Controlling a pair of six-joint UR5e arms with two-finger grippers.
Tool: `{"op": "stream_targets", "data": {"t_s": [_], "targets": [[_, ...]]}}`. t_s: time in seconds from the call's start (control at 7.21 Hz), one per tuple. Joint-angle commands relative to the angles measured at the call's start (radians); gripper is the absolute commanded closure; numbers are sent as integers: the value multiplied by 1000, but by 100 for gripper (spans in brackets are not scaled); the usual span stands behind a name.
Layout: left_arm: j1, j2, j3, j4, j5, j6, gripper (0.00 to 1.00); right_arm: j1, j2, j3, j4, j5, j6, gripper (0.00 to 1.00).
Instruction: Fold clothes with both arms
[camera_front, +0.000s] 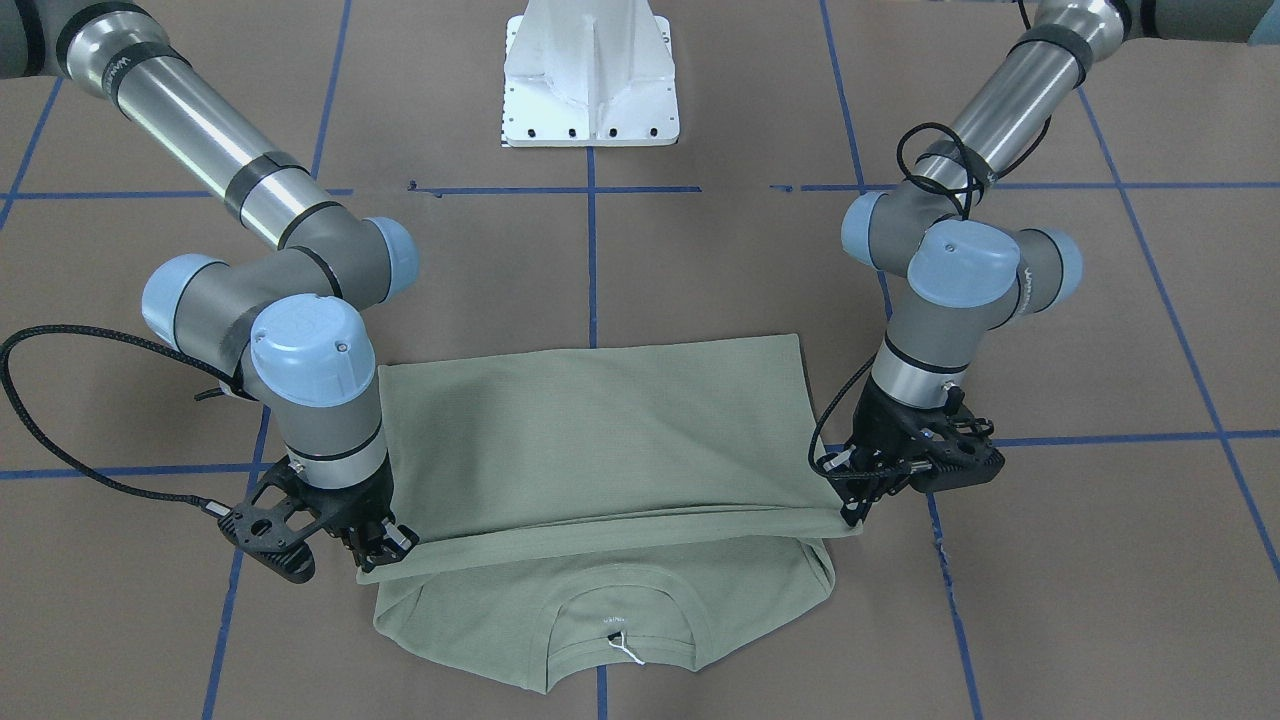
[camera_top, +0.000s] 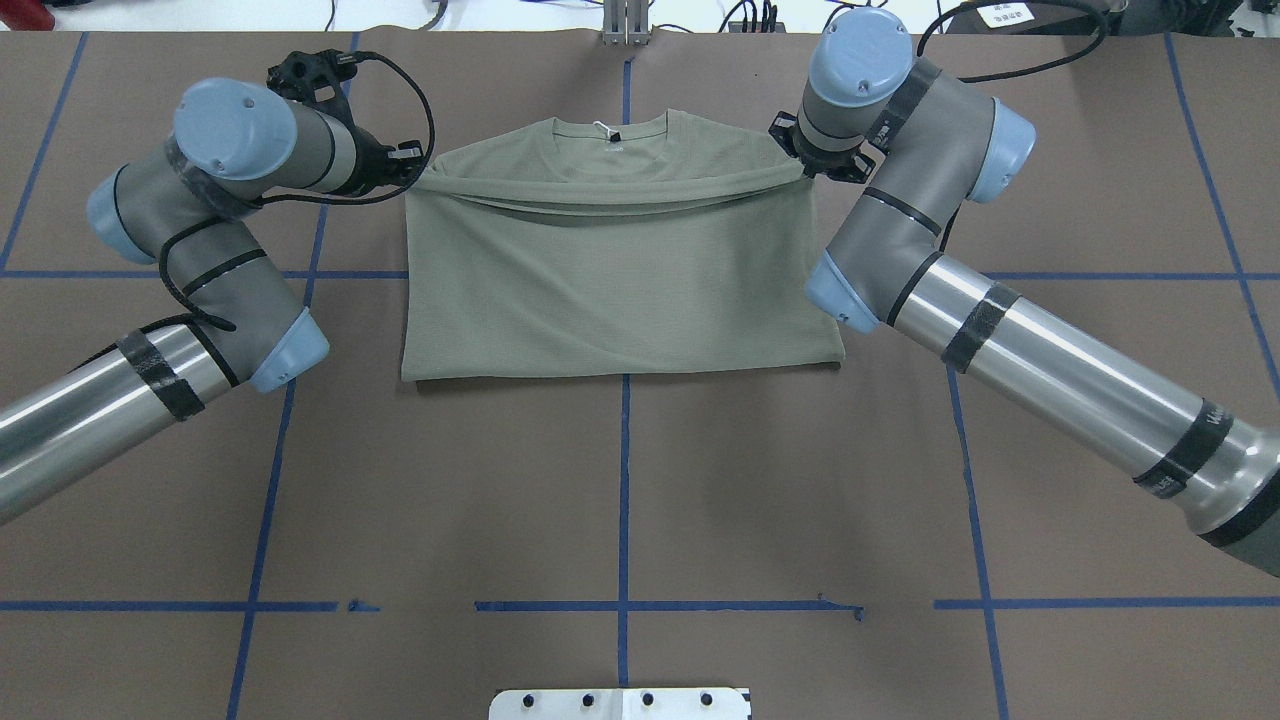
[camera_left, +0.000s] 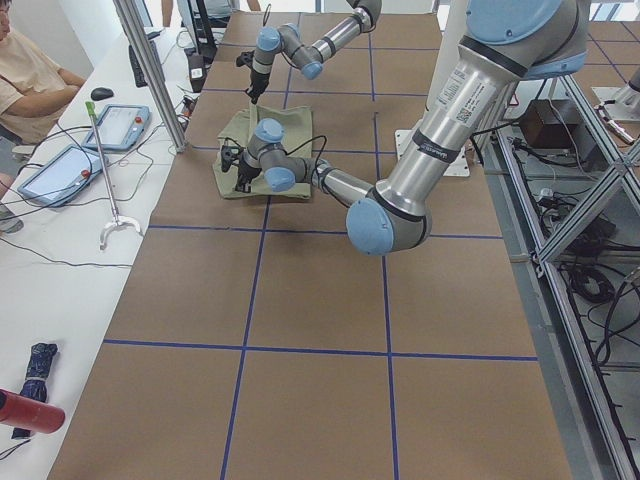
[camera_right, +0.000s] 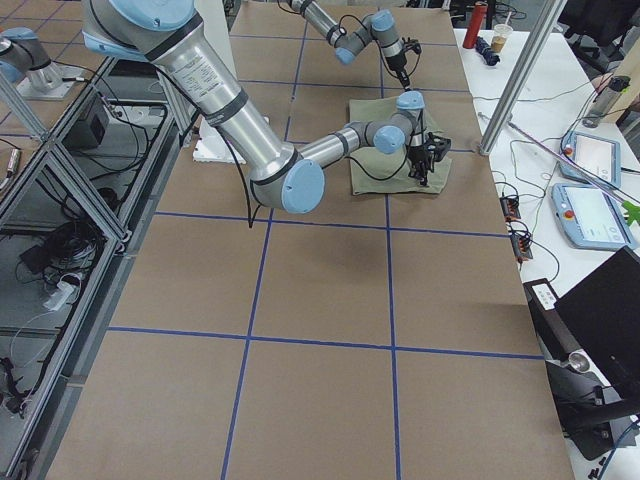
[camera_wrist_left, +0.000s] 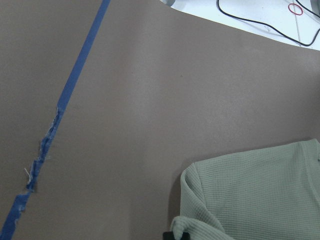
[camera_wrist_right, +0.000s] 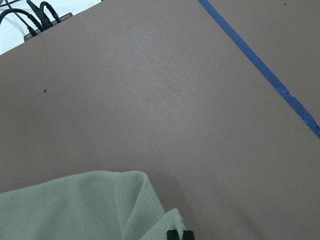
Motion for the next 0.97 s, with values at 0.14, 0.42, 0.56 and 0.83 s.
{"op": "stream_targets", "data": {"t_s": [0.14,0.42,0.56,0.83], "targets": [[-14,-7,15,-1,-1,-1,53,-1,2,-6,1,1,1,1],[-42,-7,9,-26,-36,8,0,11,0,35,3,12,-17,0],[-47,-4,-5,-83,-148,2,0,16,-64,126,4,30,-17,0],[-44,89,-108,-197,-175,-2,0,8,-199,361,4,140,12,0]]}}
